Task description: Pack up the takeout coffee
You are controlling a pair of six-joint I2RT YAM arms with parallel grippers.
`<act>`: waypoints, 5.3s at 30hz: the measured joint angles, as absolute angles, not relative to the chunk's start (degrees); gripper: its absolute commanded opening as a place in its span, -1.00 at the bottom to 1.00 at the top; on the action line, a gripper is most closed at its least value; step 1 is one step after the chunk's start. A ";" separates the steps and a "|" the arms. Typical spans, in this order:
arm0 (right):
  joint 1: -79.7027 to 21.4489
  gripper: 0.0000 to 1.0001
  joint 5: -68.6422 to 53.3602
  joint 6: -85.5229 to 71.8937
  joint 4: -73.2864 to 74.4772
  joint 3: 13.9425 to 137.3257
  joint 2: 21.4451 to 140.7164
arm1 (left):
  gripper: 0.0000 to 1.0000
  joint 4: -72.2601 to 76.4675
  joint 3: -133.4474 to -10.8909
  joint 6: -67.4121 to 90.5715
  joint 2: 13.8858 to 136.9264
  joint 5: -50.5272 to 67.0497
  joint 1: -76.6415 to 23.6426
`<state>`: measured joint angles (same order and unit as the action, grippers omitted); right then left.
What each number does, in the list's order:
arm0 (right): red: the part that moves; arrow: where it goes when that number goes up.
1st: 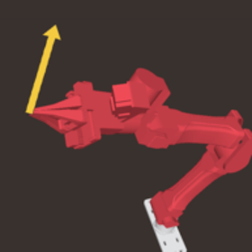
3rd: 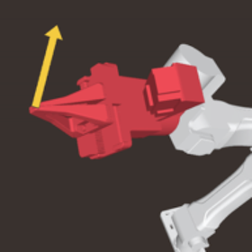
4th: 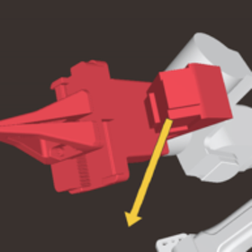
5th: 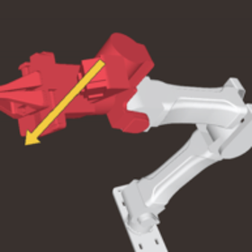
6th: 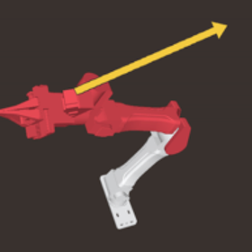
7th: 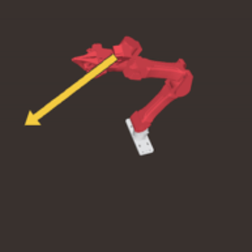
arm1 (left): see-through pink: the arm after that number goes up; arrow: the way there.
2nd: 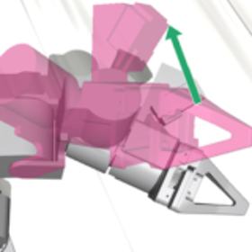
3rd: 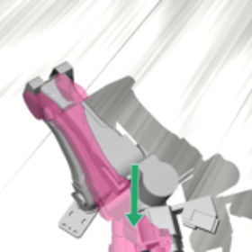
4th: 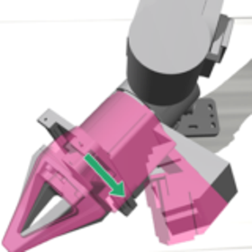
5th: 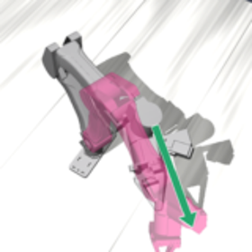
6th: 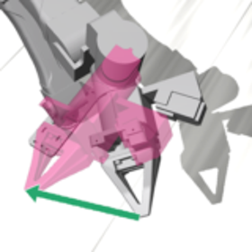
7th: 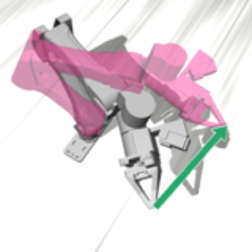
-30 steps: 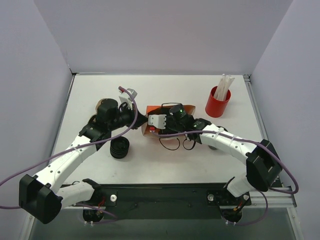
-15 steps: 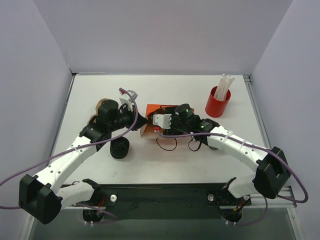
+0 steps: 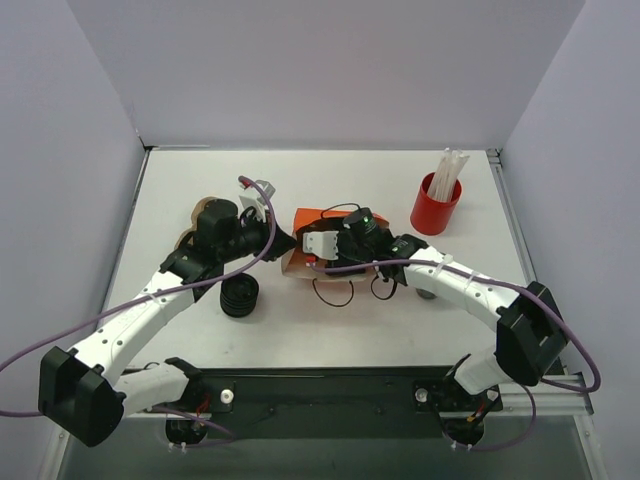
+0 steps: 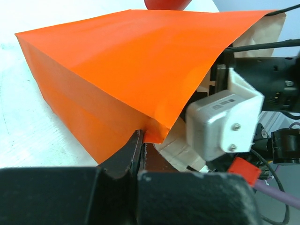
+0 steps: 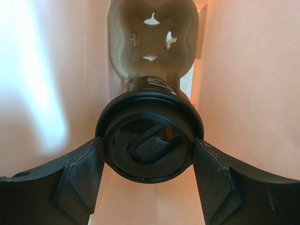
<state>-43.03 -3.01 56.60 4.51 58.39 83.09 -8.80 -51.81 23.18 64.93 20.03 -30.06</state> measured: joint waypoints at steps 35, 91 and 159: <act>-41.41 -0.16 1.74 63.13 -0.08 53.01 78.15 | -1.00 -8.45 -52.53 23.57 67.55 18.26 -30.50; -37.45 -0.16 1.41 62.74 -10.44 53.04 89.06 | -1.00 -7.75 -52.53 26.50 67.88 18.41 -30.65; -35.99 1.00 -4.08 54.17 12.73 70.11 89.45 | -1.00 -28.53 -76.07 27.83 81.06 13.63 -30.65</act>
